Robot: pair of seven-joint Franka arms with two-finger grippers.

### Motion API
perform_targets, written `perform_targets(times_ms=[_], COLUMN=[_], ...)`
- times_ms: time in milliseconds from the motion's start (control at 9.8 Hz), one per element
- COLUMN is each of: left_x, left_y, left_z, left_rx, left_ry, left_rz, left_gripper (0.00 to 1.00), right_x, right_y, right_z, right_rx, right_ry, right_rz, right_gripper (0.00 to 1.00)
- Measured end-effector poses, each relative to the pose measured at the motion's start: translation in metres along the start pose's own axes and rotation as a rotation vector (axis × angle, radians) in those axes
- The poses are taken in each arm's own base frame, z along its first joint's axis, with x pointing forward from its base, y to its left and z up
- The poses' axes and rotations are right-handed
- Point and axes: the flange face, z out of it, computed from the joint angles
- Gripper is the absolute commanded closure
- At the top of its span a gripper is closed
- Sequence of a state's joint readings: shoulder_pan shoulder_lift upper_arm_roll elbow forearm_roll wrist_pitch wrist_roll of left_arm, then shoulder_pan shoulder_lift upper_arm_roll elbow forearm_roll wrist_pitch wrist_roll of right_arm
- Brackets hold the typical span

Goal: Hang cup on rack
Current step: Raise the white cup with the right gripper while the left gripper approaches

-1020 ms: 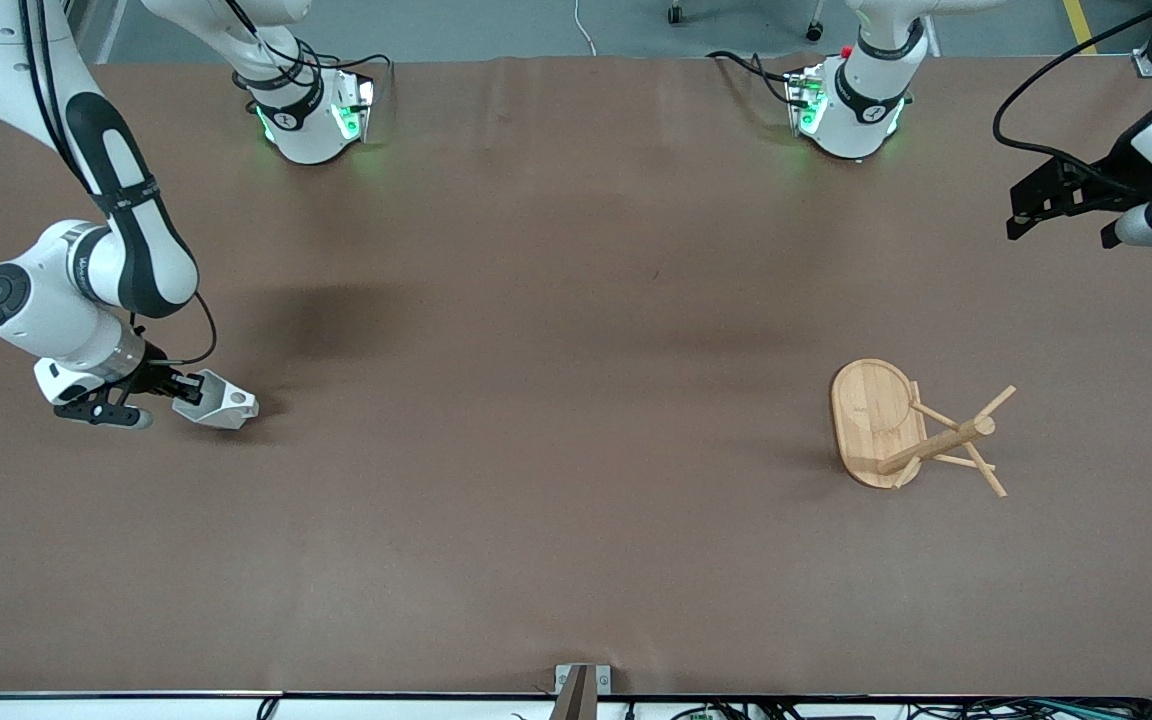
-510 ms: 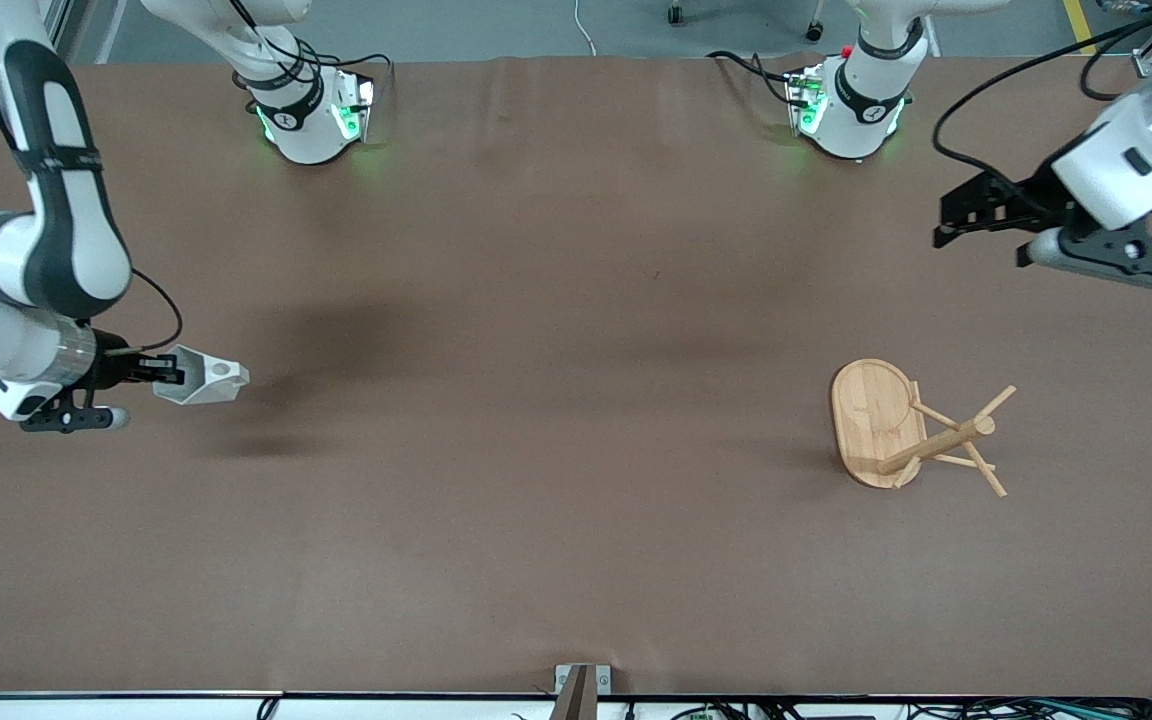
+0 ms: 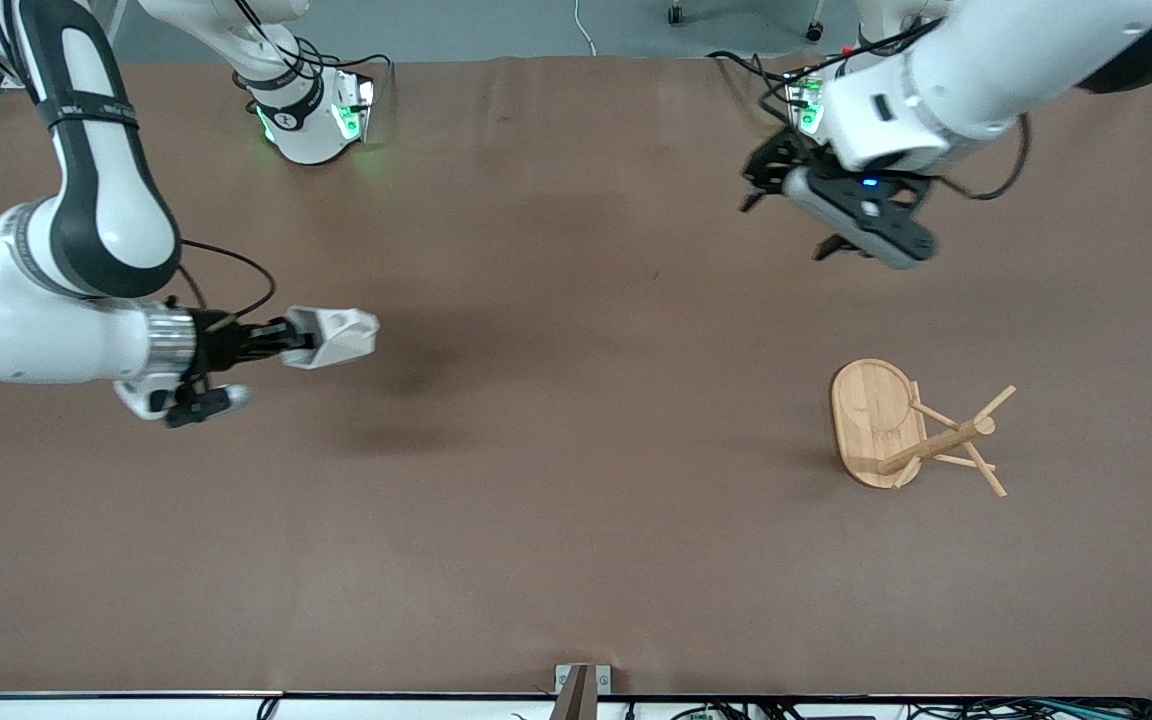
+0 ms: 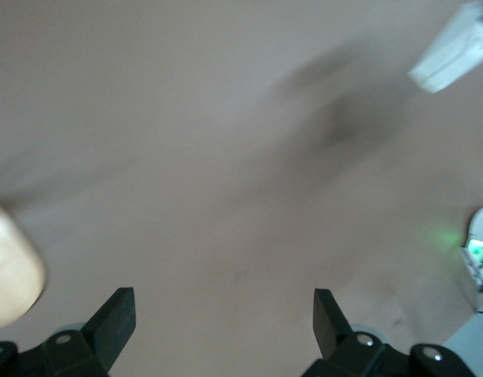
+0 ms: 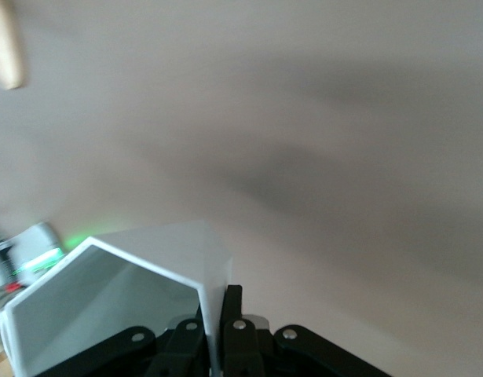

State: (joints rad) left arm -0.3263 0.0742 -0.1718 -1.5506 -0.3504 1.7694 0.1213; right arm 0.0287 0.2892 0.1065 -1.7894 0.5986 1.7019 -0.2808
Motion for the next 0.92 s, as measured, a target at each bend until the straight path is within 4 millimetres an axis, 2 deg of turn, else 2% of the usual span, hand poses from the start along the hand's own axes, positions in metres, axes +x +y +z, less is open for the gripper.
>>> perform_targets(times_ms=[204,306,408,510,918], left_x=[0.02,0.028,0.034,0.036,0.035], left_y=[0.043,0.055,0.055,0.055,0.087], left_z=[0.03,0.044,0.054,0.059,0.068], left_rx=[-0.027,-0.034,-0.043,-0.052,-0.069], left_ry=[0.075,0.11,0.125,0.127,0.14], left_rz=[0.153,0.242,0.3,0.34,0.442], left_gripper=[0.0,0.0,0.0,0.0,0.0], right_x=[0.005,0.006,0.005,0.004,0.006], right_y=[-0.061,-0.085,-0.103,-0.117,-0.163], right_z=[0.029,0.037,0.044,0.05,0.065], right_rx=[0.185,0.273,0.332,0.365,0.498], right_ry=[-0.012,-0.011,-0.014,-0.023,0.023], right_rz=[-0.048,-0.059,-0.069,-0.08,-0.089], right_gripper=[1.0,1.0,1.0,1.0,1.0])
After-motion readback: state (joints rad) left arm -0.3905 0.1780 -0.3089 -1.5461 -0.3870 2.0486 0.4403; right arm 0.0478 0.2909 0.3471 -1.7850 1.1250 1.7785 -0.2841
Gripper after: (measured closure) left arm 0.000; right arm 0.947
